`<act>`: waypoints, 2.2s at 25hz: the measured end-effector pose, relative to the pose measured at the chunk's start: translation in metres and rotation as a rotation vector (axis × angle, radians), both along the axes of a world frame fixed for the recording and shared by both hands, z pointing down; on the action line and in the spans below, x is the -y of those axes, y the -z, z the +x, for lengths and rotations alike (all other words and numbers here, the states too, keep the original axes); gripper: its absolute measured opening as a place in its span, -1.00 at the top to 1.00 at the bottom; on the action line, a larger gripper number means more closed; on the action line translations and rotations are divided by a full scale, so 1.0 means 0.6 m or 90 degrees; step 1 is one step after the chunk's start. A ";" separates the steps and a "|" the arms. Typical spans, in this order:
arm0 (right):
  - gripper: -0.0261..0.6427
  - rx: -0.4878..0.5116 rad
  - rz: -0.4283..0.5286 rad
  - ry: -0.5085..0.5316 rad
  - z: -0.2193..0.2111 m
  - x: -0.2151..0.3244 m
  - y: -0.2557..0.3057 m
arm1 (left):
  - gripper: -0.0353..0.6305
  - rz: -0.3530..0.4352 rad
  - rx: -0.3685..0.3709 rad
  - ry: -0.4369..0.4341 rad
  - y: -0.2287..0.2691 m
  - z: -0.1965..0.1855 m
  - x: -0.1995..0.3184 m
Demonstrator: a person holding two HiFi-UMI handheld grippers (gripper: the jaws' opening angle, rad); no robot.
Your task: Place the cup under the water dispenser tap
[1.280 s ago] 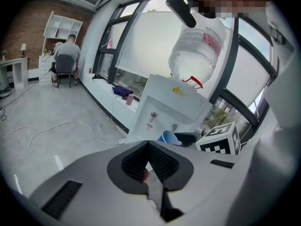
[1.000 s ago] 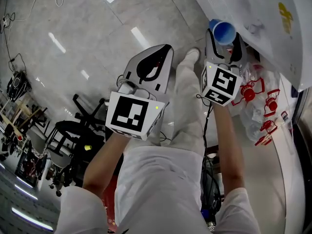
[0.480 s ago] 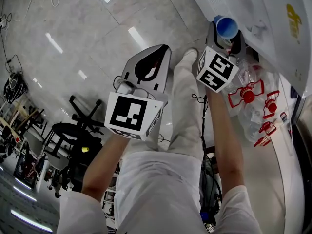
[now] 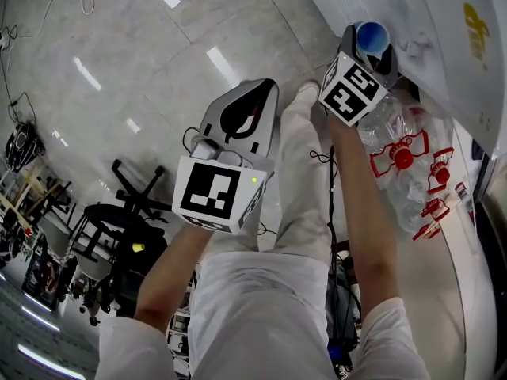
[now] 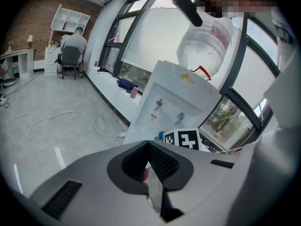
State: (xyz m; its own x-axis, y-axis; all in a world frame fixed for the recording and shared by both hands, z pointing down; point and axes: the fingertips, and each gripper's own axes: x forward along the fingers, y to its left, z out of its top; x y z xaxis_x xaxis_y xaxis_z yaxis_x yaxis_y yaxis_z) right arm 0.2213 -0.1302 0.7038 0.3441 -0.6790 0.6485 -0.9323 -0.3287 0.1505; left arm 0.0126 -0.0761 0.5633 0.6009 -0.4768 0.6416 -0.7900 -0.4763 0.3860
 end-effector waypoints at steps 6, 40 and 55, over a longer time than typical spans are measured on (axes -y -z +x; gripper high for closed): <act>-0.14 0.010 -0.005 -0.056 0.018 0.006 -0.012 | 0.87 -0.001 -0.001 0.003 0.002 -0.002 -0.004; -0.20 0.033 -0.001 -0.081 0.014 -0.024 -0.002 | 0.87 0.016 -0.002 -0.009 0.030 -0.012 -0.004; 0.87 0.041 0.034 -0.043 -0.036 -0.071 0.101 | 0.87 0.050 -0.007 -0.020 0.110 -0.034 -0.001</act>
